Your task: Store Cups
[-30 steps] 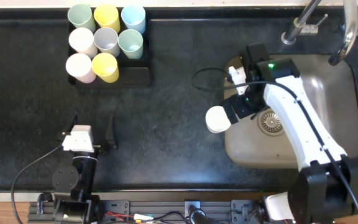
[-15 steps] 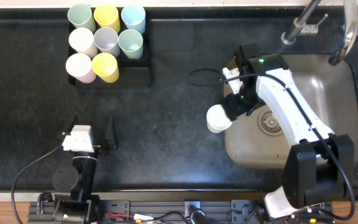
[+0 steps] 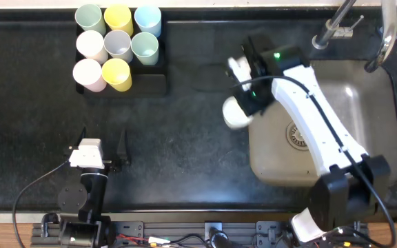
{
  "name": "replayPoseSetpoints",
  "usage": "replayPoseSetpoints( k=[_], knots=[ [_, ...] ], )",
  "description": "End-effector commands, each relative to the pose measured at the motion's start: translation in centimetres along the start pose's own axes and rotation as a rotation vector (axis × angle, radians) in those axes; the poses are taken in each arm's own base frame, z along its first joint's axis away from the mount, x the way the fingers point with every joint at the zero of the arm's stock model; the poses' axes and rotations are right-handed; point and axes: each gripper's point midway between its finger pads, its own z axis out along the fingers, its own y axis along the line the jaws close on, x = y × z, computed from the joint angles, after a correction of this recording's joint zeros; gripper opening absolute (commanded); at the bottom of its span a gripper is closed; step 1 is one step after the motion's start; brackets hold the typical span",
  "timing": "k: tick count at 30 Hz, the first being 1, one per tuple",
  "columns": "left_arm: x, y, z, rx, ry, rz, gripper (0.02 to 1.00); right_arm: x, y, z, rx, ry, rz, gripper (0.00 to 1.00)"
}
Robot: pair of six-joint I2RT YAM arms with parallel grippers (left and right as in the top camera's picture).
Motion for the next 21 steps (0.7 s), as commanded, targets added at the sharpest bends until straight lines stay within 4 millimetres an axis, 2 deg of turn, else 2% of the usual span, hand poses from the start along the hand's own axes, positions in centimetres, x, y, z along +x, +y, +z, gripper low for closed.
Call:
replayPoseSetpoints(
  k=[1,5,9,12,15,18,21],
  knots=[
    [0.0,-0.2,0.0,0.013,-0.006,0.022,0.998,-6.0,2.5,-7.0,0.027,-0.236,-0.025,0.042],
    [0.0,-0.2,0.0,0.013,-0.006,0.022,0.998,-11.1,6.4,-10.9,0.008,-0.37,-0.098,0.042],
    [0.0,-0.2,0.0,0.013,-0.006,0.022,0.996,-15.5,9.7,-11.6,-0.008,-0.45,-0.171,0.045],
    [0.0,-0.2,0.0,0.013,-0.006,0.022,0.998,-17.7,11.9,-10.0,-0.023,-0.463,-0.212,0.042],
    [0.0,-0.2,0.0,0.013,-0.006,0.022,0.998,-18.7,13.4,-7.2,-0.035,-0.427,-0.239,0.045],
    [0.0,-0.2,0.0,0.013,-0.006,0.022,0.998,-18.9,14.0,-4.5,-0.038,-0.376,-0.247,0.042],
    [0.0,-0.2,0.0,0.013,-0.006,0.022,0.998,-19.2,14.0,-2.6,-0.038,-0.348,-0.246,0.042]
  ],
)
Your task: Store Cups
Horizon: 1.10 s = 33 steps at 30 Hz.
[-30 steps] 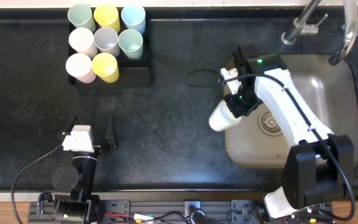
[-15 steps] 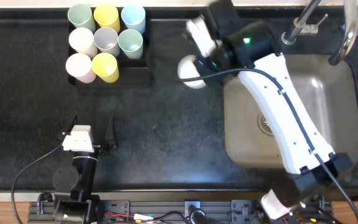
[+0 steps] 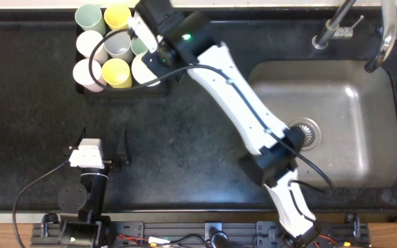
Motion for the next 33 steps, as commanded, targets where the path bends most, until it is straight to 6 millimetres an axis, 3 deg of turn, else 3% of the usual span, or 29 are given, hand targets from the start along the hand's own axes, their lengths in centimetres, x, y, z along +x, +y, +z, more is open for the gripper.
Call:
replayPoseSetpoints(
  k=[1,8,16,33],
  knots=[
    [0.0,-0.2,0.0,0.013,-0.006,0.022,0.998,-0.5,-0.2,1.2,-0.001,-0.008,0.011,0.042],
    [0.0,-0.2,0.0,0.013,-0.006,0.022,0.998,-1.2,-0.4,3.6,0.0,-0.021,0.011,0.045],
    [0.0,-0.2,0.0,0.013,-0.006,0.022,0.998,0.7,-0.6,6.8,0.005,0.067,0.004,0.045],
    [0.0,-0.2,0.0,0.013,-0.006,0.022,0.996,1.7,-1.7,8.7,0.045,0.109,0.003,0.045]
  ],
)
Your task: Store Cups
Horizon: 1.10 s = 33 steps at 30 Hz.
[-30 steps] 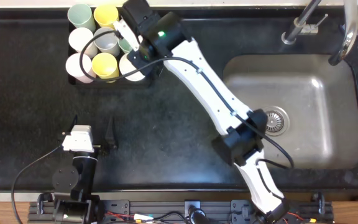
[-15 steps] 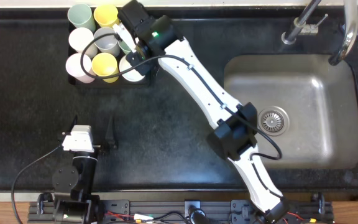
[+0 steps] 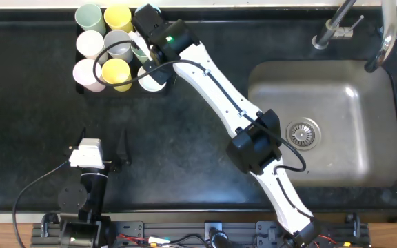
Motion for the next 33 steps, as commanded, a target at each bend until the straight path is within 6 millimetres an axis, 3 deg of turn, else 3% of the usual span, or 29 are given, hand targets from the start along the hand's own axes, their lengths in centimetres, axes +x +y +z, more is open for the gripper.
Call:
replayPoseSetpoints(
  k=[1,31,32,33],
  knots=[
    [0.0,-0.2,0.0,0.013,-0.006,0.022,0.998,-0.3,-0.3,0.3,0.011,-0.005,-0.005,0.047],
    [0.0,-0.2,0.0,0.013,-0.006,0.022,0.998,0.8,-0.1,1.7,0.002,0.035,-0.005,0.045],
    [0.0,-0.2,0.0,0.013,-0.006,0.022,0.998,0.8,-0.1,1.7,0.003,0.033,-0.005,0.095],
    [0.0,-0.2,0.0,0.013,-0.006,0.022,0.998,0.7,-0.1,1.7,0.003,0.03,-0.005,0.244]
  ],
)
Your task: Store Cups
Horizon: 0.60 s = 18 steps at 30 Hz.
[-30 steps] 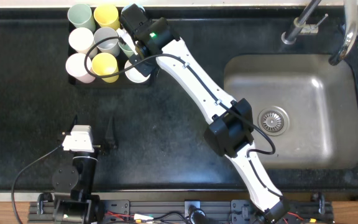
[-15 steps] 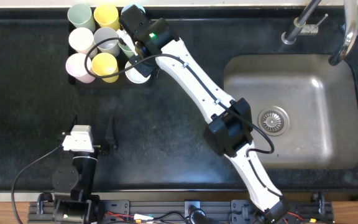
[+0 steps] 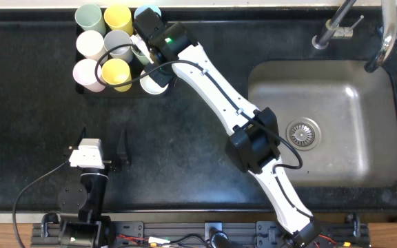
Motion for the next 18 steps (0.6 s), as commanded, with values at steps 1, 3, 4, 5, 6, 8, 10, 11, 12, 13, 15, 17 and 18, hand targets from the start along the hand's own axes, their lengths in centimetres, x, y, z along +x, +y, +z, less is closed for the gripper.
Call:
replayPoseSetpoints(
  k=[1,3,4,5,6,8,10,11,12,13,15,17,18],
  knots=[
    [0.0,-0.2,0.0,0.013,-0.006,0.022,0.998,-0.2,-0.2,0.2,0.006,-0.008,-0.003,0.325],
    [0.0,-0.2,0.0,0.013,-0.006,0.022,0.998,-0.4,-0.2,0.2,0.007,-0.017,-0.004,0.652],
    [0.0,-0.2,0.0,0.013,-0.006,0.022,0.998,-0.5,-0.1,0.2,0.007,-0.021,-0.004,0.829],
    [0.0,-0.2,0.0,0.013,-0.006,0.022,0.998,-0.6,-0.2,0.2,0.008,-0.024,-0.004,0.912],
    [0.0,-0.2,0.0,0.013,-0.006,0.022,0.998,-0.7,-0.1,0.2,0.008,-0.026,-0.004,0.982],
    [0.0,-0.2,0.0,0.013,-0.006,0.022,0.998,-0.7,-0.2,0.2,0.008,-0.028,-0.004,0.998],
    [0.0,-0.2,0.0,0.013,-0.006,0.022,0.998,-0.8,-0.1,0.2,0.008,-0.032,-0.005,0.998],
    [0.0,-0.2,0.0,0.013,-0.006,0.022,0.998,-0.9,-0.1,0.2,0.009,-0.034,-0.005,0.998],
    [0.0,-0.2,0.0,0.013,-0.006,0.022,0.998,-0.9,-0.2,0.2,0.012,-0.034,-0.005,0.998],
    [0.0,-0.2,0.0,0.013,-0.006,0.022,0.998,-0.9,-0.2,0.2,0.014,-0.036,-0.005,0.998],
    [0.0,-0.2,0.0,0.013,-0.006,0.022,0.998,-1.1,-0.2,0.0,0.015,-0.044,-0.005,0.998],
    [0.0,-0.2,0.0,0.013,-0.006,0.022,0.998,-1.4,-0.3,-0.5,0.016,-0.057,-0.004,0.996],
    [0.0,-0.2,0.0,0.013,-0.006,0.022,0.998,-1.7,-0.3,-1.0,0.018,-0.071,-0.003,0.998]
  ],
)
